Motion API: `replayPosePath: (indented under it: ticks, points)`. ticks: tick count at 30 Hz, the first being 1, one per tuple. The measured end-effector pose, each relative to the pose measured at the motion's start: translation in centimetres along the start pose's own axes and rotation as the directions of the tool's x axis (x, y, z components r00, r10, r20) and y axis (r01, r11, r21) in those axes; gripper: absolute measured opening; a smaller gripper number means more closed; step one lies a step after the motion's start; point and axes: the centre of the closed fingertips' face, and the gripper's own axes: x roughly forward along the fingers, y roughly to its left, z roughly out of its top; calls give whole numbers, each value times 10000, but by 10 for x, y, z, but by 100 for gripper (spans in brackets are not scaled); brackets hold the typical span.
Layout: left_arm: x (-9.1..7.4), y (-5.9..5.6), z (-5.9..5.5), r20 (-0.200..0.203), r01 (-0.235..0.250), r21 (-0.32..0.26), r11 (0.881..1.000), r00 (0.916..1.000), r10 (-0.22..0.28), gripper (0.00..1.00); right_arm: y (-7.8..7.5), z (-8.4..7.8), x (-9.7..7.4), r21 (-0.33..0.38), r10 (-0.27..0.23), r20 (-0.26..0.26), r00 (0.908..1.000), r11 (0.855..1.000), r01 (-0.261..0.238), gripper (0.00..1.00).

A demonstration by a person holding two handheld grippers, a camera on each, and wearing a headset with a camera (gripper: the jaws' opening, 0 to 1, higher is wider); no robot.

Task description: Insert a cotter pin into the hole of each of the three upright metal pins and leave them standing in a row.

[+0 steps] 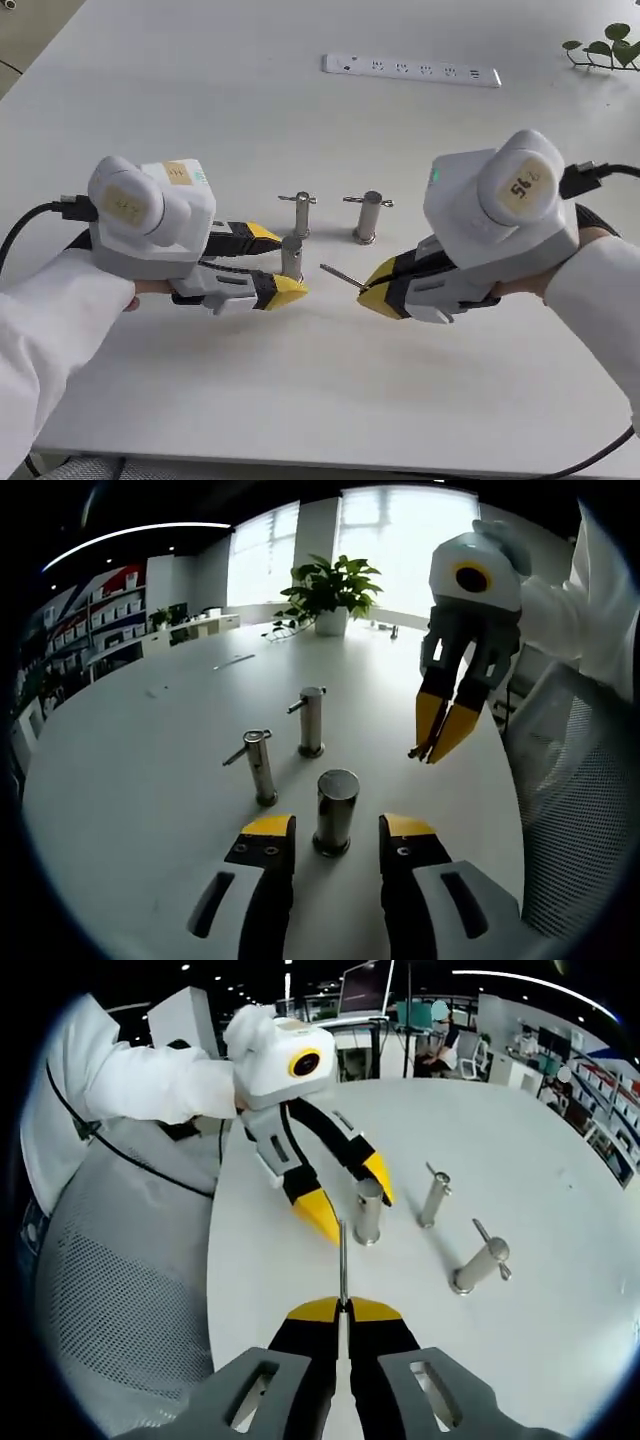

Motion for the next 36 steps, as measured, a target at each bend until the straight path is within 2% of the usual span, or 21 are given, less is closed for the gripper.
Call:
replayPosePath:
  ticks: [6, 11, 12, 21, 25, 29, 32, 36]
  points:
    - [5, -2, -3, -108, 251, -20, 9997, 9996, -251, 22, -2, 3, 5, 279, 3, 60, 10000, 9996, -5, 0]
    - [5, 0, -1, -41, 227, -83, 9997, 9997, -227, 13, -4, 3, 9, 370, -5, 34, 10000, 9993, 3, 0]
    - [5, 0, -1, -13, 248, -216, 9995, 9997, -248, 13, -3, 4, 9, 384, 34, 47, 10000, 9993, -36, 0]
    - [5, 1, -1, 0, 20, 9, 10000, 10000, -20, 12, -7, 9, 15, 384, -44, 25, 10000, 9993, 43, 0]
    - [5, 1, -1, 64, -205, 4, 9998, 9998, 205, 12, -8, 9, 18, 294, -74, -17, 10000, 9995, 74, 0]
    - [5, 2, -1, -78, -597, -23, 9982, 9982, 597, 12, -9, 11, 20, 349, -62, -5, 10000, 9994, 62, 0]
    - [5, 3, -2, -214, -1075, -207, 9940, 9940, 1071, 12, -10, 11, 20, 395, -87, 20, 10000, 9992, 86, 0]
    - [5, 4, -2, -286, -1467, -517, 9878, 9890, 1454, 11, -11, 10, 21, 360, -121, -27, 9999, 9993, 122, 0]
